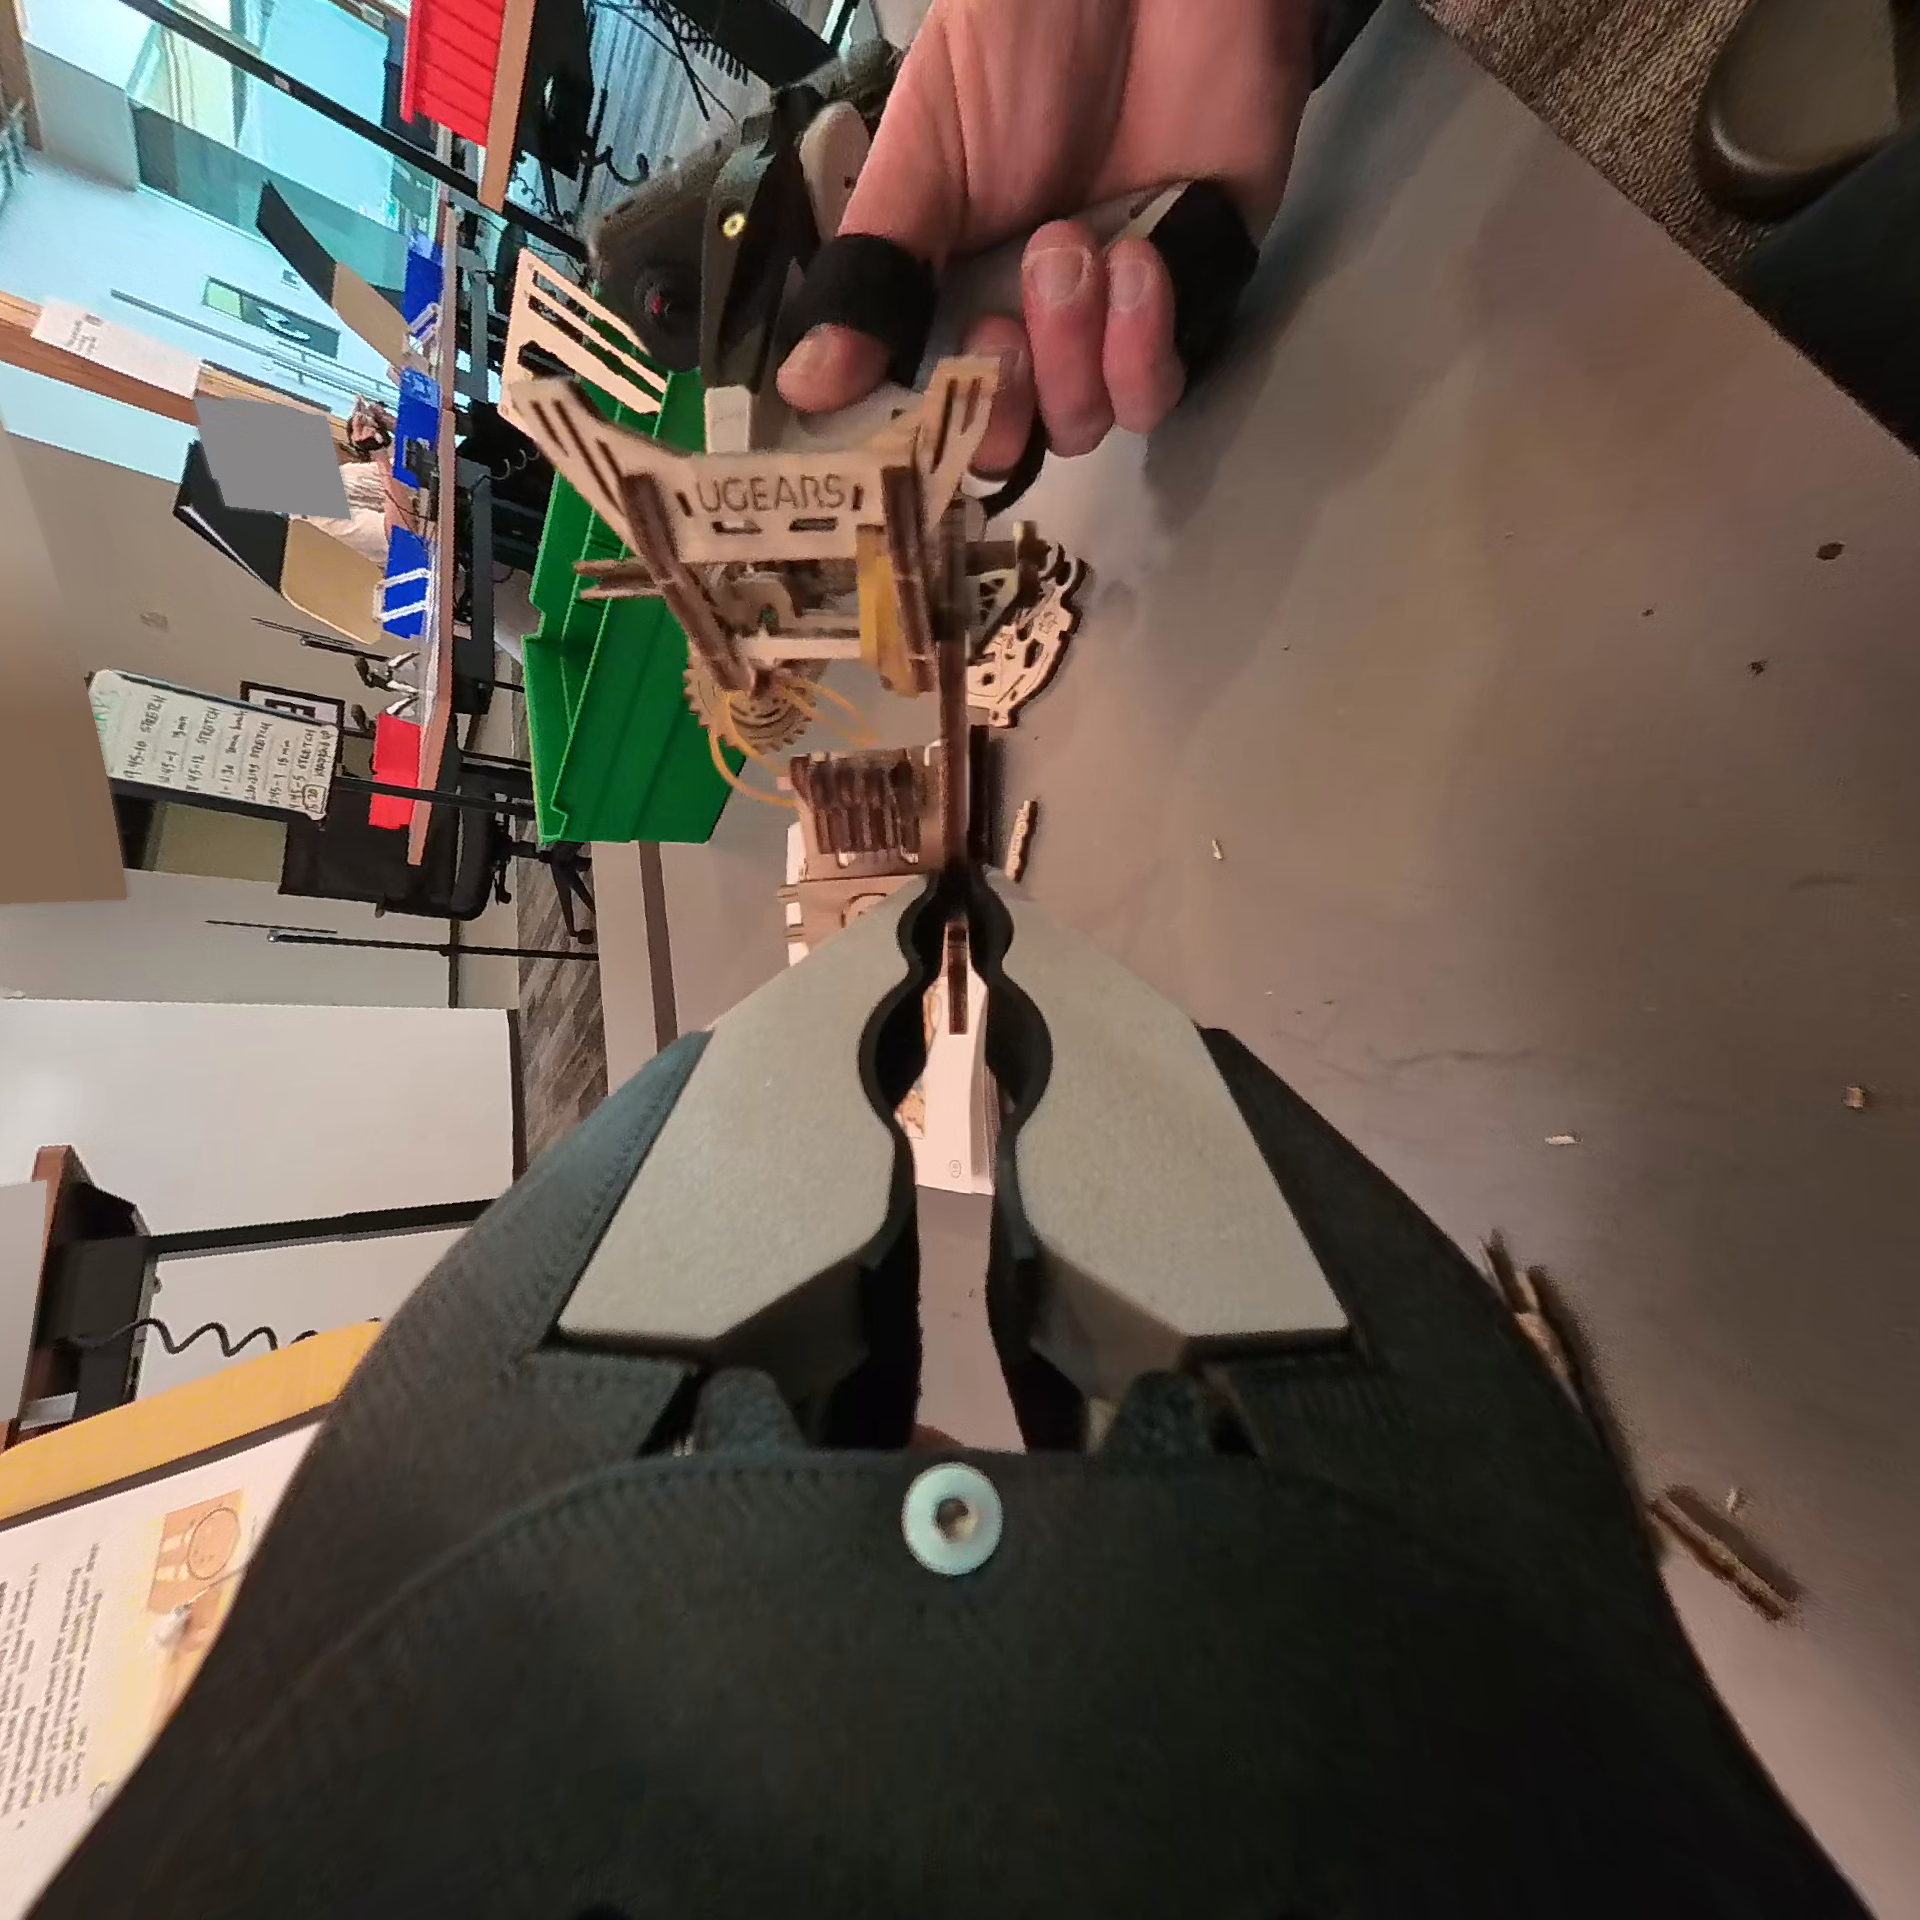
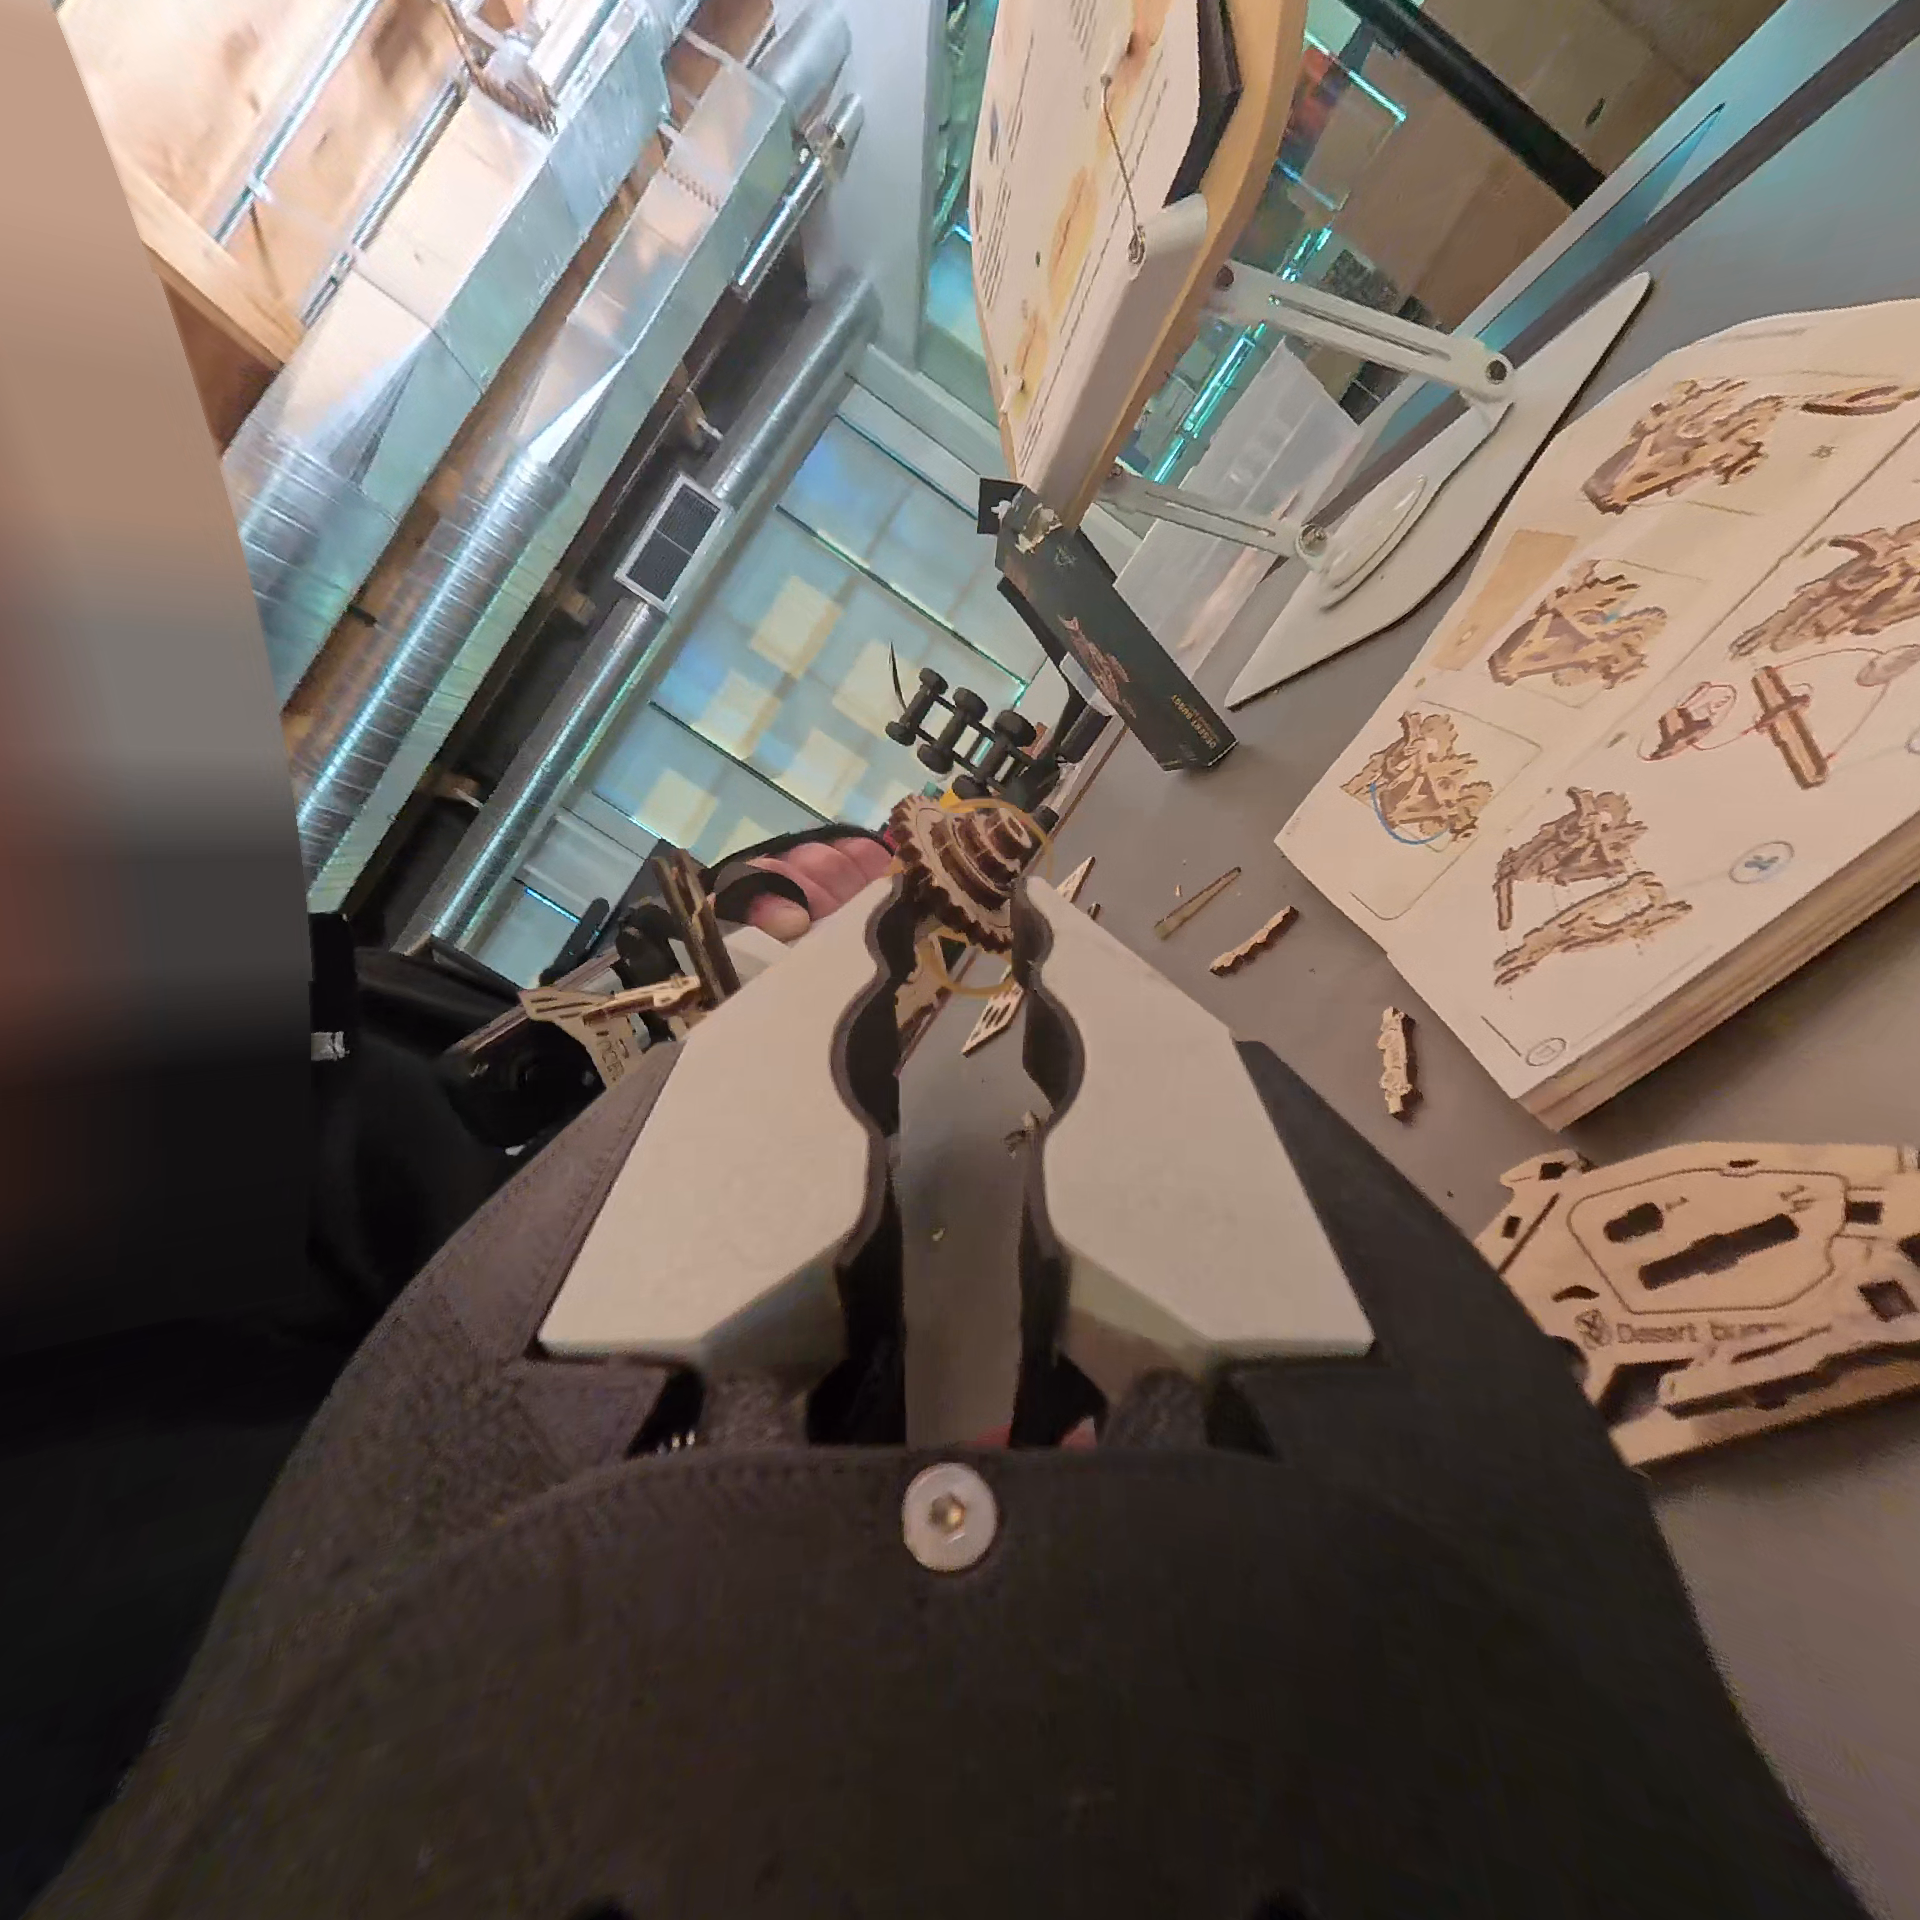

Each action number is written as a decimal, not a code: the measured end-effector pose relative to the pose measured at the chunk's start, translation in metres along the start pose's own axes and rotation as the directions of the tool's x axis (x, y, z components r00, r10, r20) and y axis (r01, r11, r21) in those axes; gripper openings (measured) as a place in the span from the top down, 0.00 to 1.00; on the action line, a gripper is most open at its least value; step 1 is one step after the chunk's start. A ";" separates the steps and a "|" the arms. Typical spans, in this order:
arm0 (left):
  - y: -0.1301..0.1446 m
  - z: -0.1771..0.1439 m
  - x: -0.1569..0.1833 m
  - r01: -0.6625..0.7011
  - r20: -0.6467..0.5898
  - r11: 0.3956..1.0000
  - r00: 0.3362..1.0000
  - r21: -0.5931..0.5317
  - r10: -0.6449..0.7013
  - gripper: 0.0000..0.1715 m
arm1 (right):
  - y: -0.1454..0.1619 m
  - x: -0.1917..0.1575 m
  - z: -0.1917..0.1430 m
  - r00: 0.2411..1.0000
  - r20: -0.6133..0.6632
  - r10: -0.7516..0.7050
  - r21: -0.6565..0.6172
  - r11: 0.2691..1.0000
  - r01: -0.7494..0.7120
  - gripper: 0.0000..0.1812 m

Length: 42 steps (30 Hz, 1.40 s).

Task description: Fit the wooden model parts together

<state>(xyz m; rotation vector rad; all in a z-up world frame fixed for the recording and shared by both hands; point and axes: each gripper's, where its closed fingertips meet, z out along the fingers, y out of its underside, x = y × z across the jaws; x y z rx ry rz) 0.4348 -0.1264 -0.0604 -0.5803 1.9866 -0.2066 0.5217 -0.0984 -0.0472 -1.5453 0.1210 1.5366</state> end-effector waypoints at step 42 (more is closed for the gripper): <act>0.042 -0.008 0.093 -0.065 -0.716 0.997 0.697 -0.029 0.024 0.91 | 0.013 0.011 -0.013 0.974 -0.159 -0.163 -0.064 0.986 0.154 0.92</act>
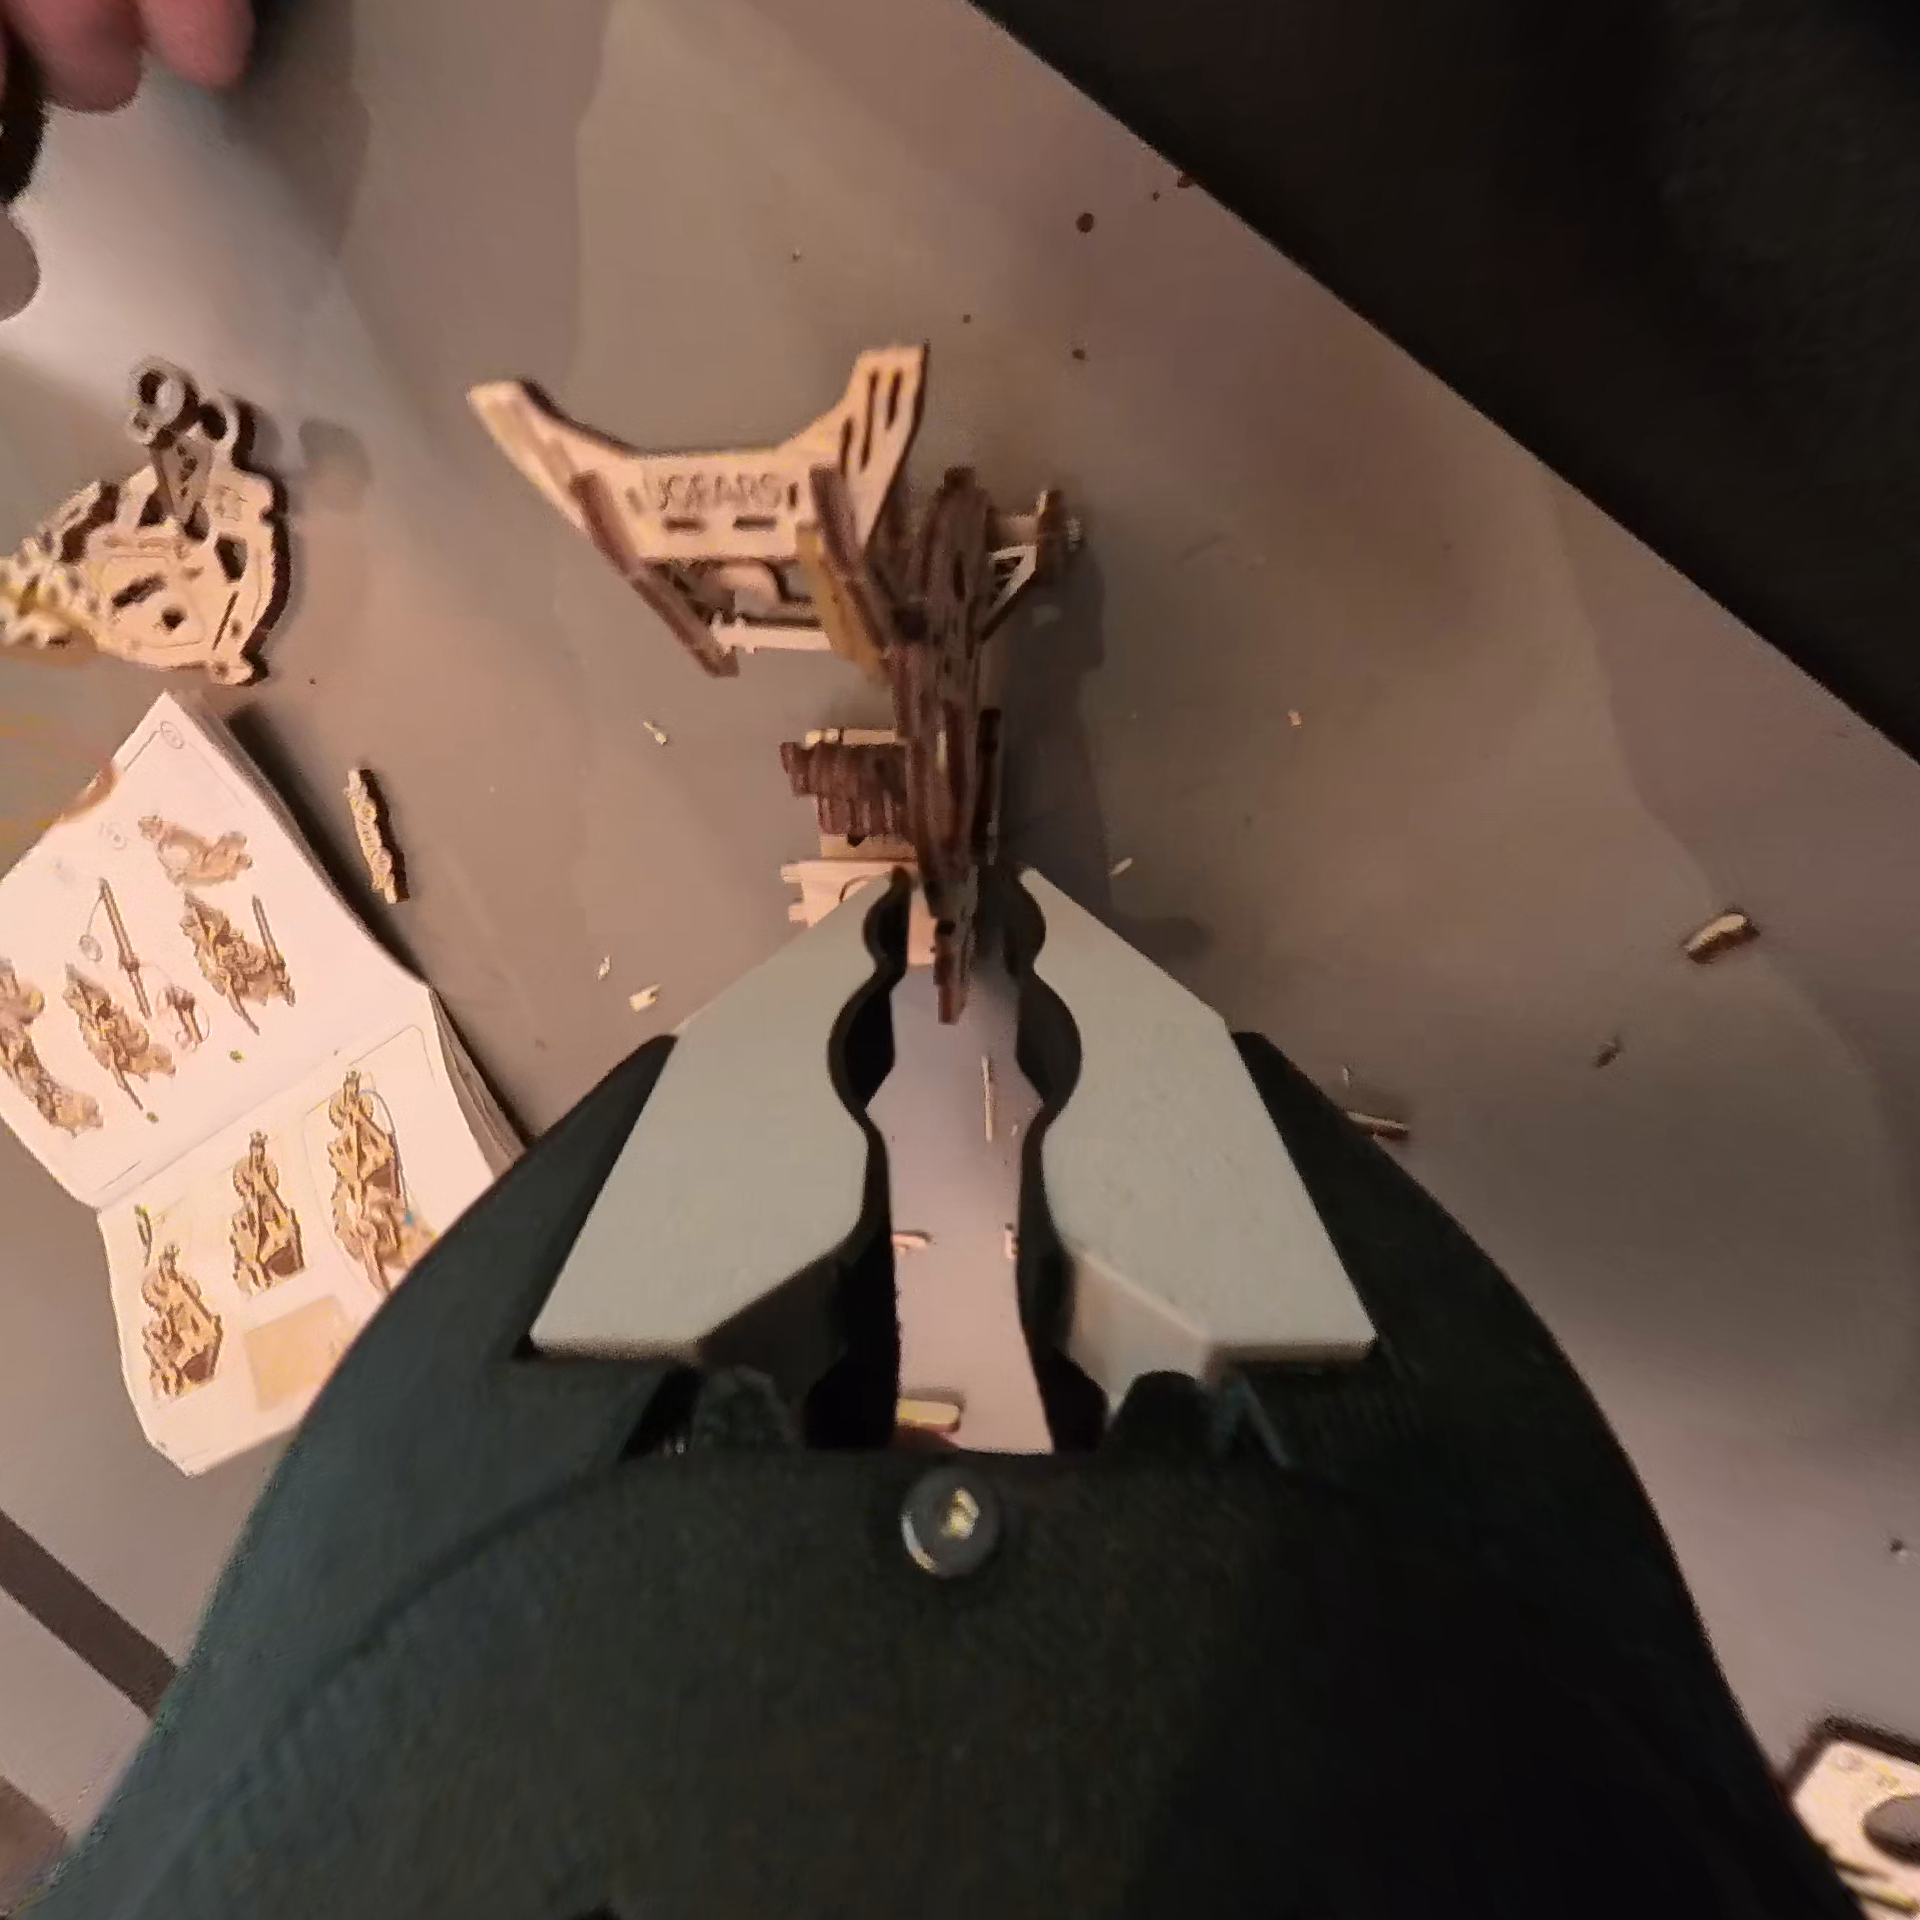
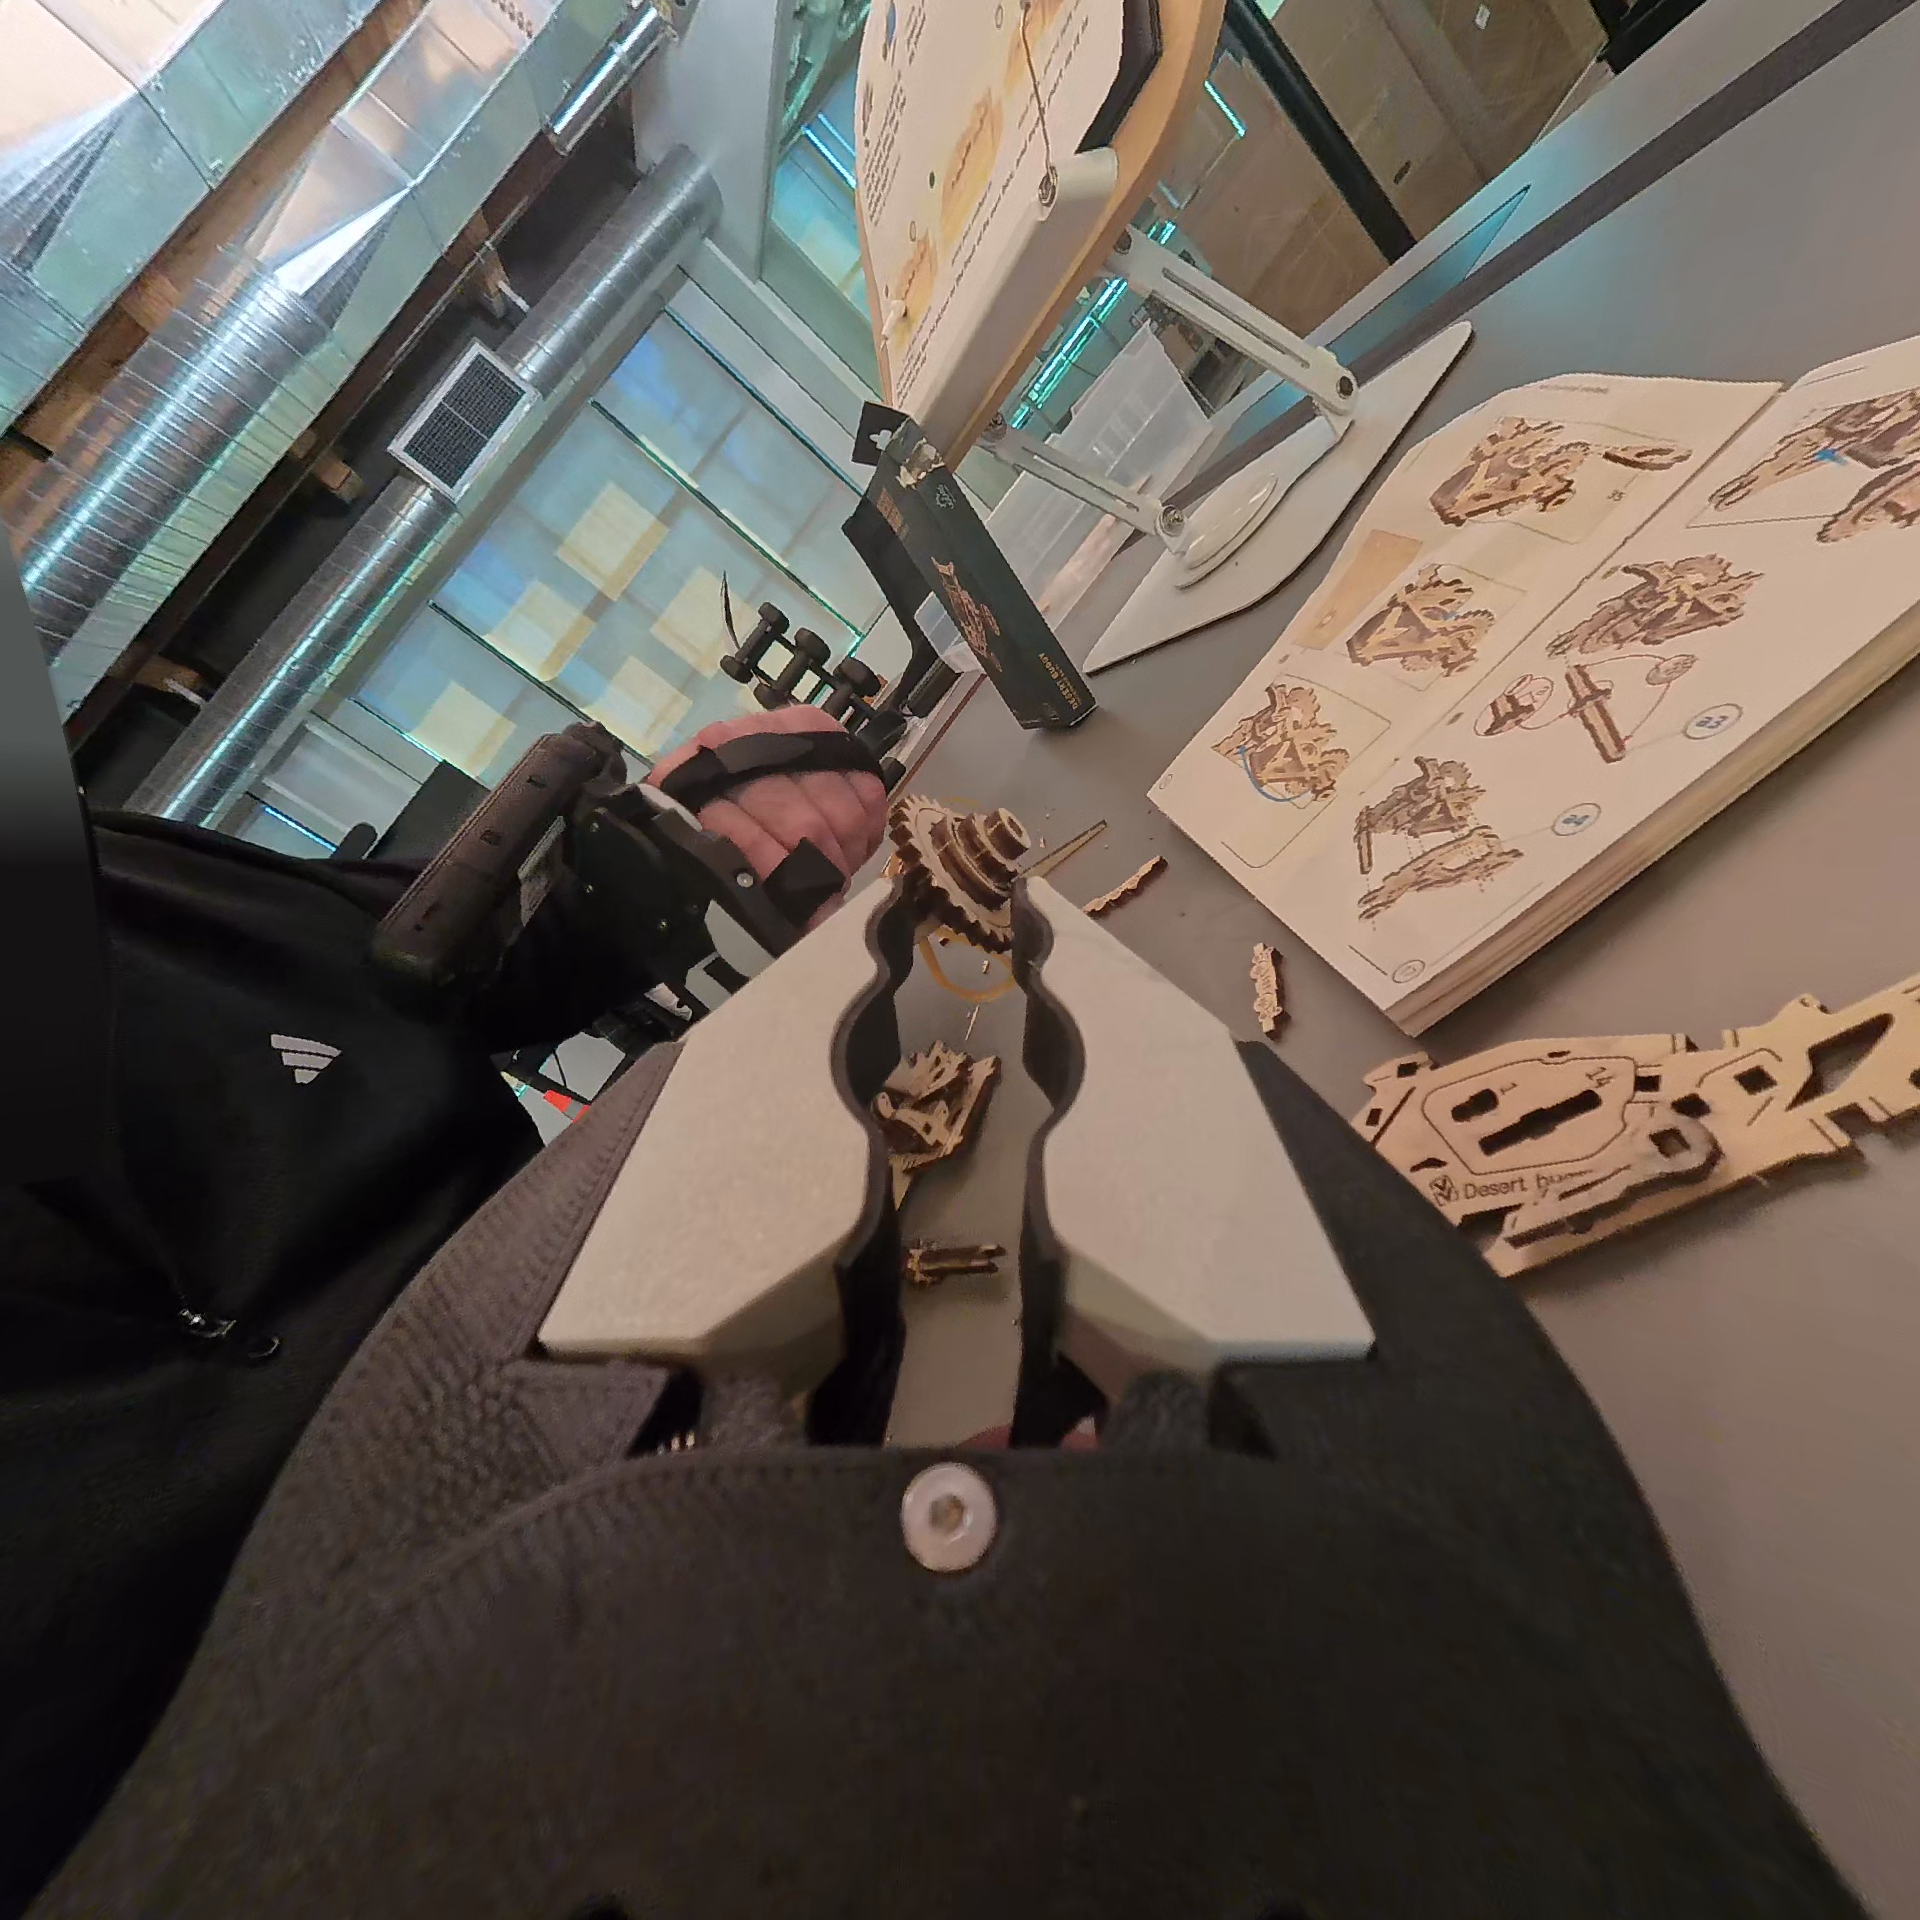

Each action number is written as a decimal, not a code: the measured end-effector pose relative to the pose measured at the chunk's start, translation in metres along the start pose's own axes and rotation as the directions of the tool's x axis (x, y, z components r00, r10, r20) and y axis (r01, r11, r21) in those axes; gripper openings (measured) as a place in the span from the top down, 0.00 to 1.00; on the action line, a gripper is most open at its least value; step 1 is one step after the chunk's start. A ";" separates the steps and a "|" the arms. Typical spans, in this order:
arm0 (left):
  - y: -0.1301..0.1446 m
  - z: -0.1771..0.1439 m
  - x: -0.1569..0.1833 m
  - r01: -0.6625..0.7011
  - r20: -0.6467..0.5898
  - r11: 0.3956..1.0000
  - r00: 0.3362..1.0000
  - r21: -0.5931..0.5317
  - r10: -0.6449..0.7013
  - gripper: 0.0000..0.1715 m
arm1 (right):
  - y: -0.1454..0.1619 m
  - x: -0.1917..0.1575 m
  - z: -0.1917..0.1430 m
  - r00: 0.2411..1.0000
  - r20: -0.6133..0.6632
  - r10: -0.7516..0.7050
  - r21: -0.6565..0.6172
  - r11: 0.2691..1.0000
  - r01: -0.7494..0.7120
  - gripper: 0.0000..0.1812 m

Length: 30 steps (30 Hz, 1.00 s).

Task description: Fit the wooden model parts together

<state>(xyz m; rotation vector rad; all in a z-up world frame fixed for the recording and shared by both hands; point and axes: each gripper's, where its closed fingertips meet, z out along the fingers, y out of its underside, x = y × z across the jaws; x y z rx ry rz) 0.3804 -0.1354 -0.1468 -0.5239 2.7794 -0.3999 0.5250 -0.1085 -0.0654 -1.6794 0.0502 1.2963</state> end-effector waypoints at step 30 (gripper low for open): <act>-0.025 0.012 -0.003 0.875 0.143 0.234 0.191 0.424 -0.971 0.28 | 0.000 -0.005 -0.002 0.998 0.001 -0.055 0.019 0.998 0.055 0.92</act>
